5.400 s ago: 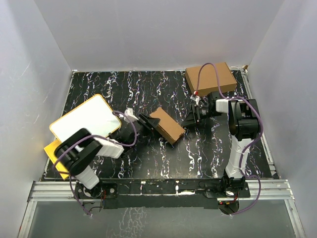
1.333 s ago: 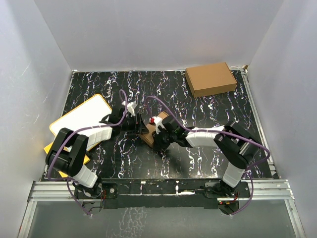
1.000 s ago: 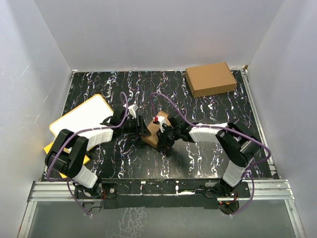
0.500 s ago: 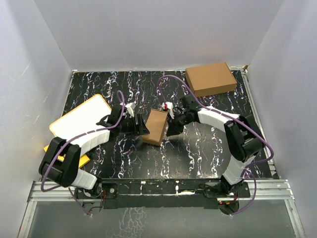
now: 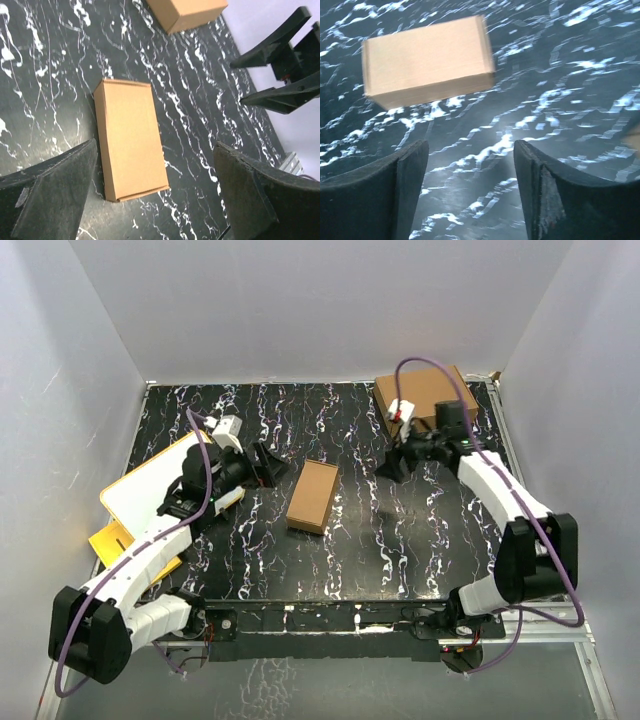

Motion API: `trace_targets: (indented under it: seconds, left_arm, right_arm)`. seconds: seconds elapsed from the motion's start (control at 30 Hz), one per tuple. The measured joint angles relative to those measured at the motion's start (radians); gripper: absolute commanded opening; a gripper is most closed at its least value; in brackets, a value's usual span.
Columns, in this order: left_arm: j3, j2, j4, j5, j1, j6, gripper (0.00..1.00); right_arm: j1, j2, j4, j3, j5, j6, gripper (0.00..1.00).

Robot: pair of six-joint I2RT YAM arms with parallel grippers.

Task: Fold the paper box

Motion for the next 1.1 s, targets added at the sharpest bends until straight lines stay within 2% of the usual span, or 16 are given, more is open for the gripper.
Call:
trace_targets:
  seconds: [0.07, 0.1, 0.17, 0.27, 0.43, 0.63, 0.8, 1.1]
  left_arm:
    - [0.016, -0.013, 0.006, 0.004, 0.014, 0.0, 0.97]
    - [0.034, -0.011, 0.001, 0.007, 0.019, 0.0, 0.97]
    - [0.087, -0.003, -0.025, 0.01, 0.028, 0.002, 0.97]
    - [0.22, 0.018, -0.092, 0.012, 0.036, 0.014, 0.97]
    - [0.474, 0.033, -0.182, -0.005, 0.039, 0.047, 0.97]
    - [0.695, 0.033, -0.302, -0.034, 0.039, 0.09, 0.97]
    - [0.749, 0.019, -0.366, -0.033, 0.039, 0.108, 0.97]
    - [0.749, -0.021, -0.451, -0.031, 0.039, 0.118, 0.97]
  right_arm:
    - [-0.061, -0.046, 0.031, 0.016, -0.004, 0.024, 0.98]
    - [-0.088, -0.061, 0.042, 0.034, -0.005, 0.039, 0.99]
    - [-0.133, -0.077, 0.051, 0.088, -0.003, 0.071, 0.99]
    - [-0.174, -0.08, 0.043, 0.252, 0.039, 0.155, 0.99]
    - [-0.201, -0.095, 0.032, 0.501, 0.161, 0.303, 0.99]
    - [-0.208, -0.112, -0.042, 0.725, 0.211, 0.414, 0.99]
    - [-0.208, -0.121, -0.078, 0.828, 0.196, 0.478, 0.99]
    - [-0.209, -0.137, -0.124, 0.833, 0.184, 0.589, 0.99]
